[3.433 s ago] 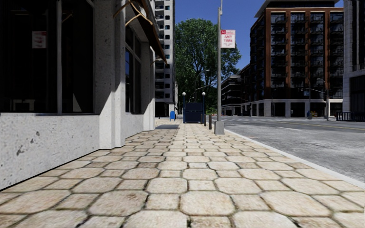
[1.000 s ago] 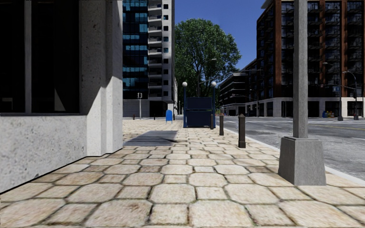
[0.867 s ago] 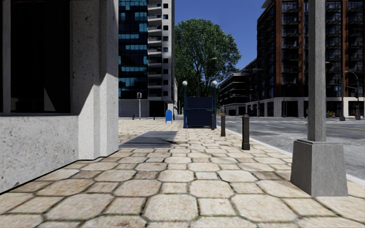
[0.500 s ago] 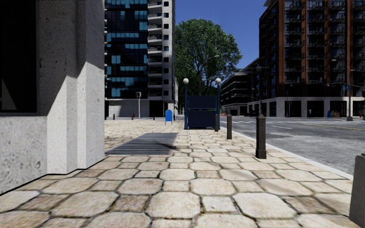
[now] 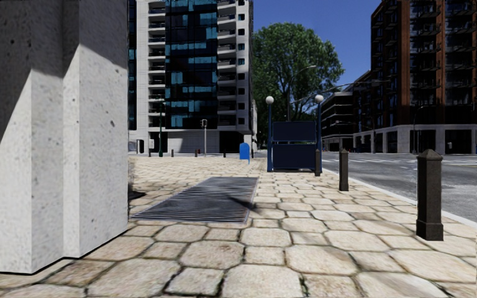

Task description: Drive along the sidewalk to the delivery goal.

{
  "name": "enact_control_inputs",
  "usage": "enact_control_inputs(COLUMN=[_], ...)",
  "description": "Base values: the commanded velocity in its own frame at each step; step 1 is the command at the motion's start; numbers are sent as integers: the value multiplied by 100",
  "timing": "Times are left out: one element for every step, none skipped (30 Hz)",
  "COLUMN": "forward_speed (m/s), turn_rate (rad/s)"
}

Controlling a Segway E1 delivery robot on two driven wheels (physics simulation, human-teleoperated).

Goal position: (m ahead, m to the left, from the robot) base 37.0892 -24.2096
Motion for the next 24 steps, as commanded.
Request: enact_control_inputs(forward_speed=[200,200,200,200,200,200,200,200,200,200,200,200,200,200,200,200,200,200,200,200,200,200,200,200], turn_rate=[34,34,34,31,14,0,0,0,0,0,0,0,0,0,0,0,0,0,0,0,0,0,0,0])
